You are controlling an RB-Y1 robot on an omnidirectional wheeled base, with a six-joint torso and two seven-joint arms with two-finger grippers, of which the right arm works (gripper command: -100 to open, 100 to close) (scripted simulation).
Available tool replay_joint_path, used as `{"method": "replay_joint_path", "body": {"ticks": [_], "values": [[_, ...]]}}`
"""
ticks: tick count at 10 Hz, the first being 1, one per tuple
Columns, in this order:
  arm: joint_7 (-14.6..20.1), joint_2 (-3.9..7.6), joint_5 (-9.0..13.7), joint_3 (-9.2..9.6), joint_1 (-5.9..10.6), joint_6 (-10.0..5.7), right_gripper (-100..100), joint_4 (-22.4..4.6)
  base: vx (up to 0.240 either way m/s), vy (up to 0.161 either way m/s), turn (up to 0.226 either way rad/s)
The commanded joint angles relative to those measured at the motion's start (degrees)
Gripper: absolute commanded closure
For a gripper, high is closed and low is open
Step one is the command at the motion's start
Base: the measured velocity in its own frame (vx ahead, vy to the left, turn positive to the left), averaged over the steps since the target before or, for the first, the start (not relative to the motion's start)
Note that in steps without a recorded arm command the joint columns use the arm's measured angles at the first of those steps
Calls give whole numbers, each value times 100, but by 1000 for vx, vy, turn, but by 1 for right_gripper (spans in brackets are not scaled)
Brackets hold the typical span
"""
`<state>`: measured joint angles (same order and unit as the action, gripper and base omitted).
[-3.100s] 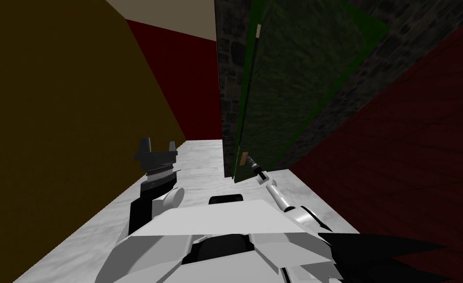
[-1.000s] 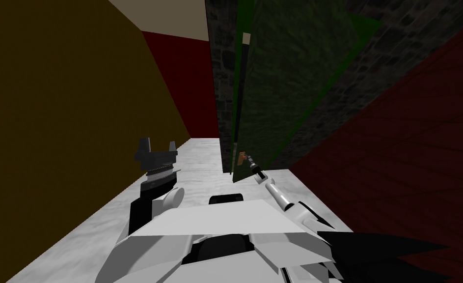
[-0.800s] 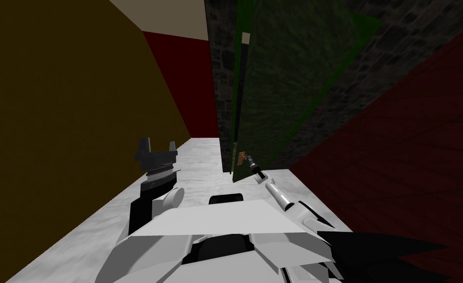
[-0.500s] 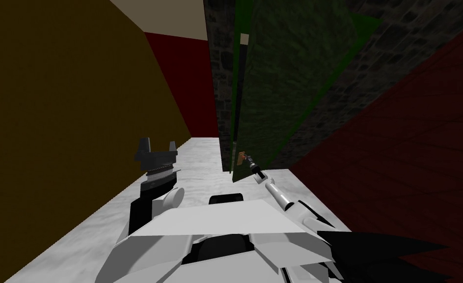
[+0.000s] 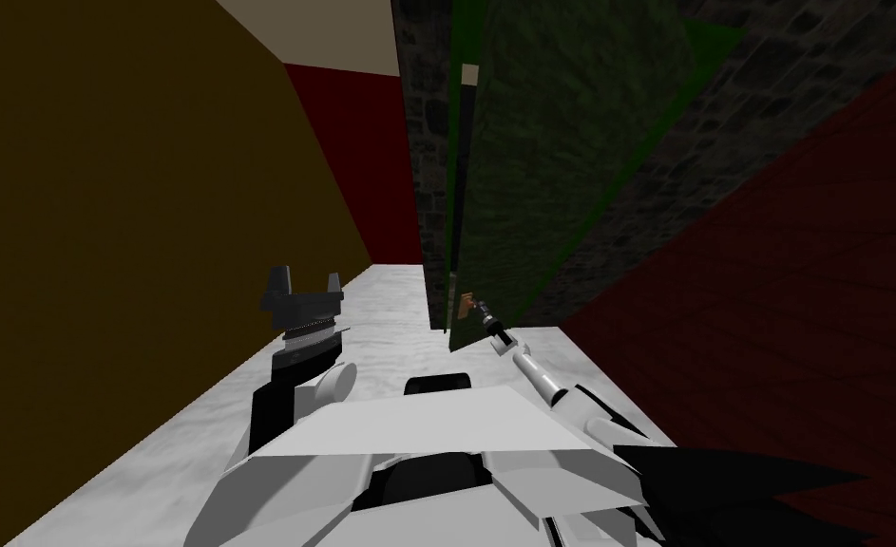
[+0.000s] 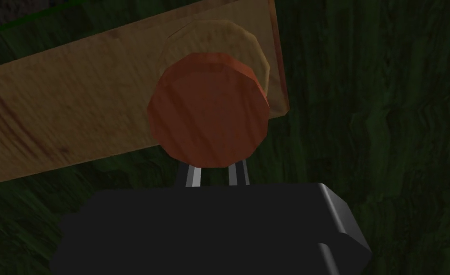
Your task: Push the door open
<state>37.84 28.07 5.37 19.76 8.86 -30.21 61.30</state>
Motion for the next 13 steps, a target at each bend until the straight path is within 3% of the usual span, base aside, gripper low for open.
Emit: {"method": "replay_joint_path", "body": {"ticks": [1,2,3,13], "values": [[286,39,106,50,17,-31,100,109,-68,-38,40],[327,39,106,50,17,-31,100,109,-55,-33,11],[501,-11,277,131,-109,122,-100,245,-24,-51,-79],[1962,-287,1244,524,-442,499,-100,969,-39,-37,-41]]}}
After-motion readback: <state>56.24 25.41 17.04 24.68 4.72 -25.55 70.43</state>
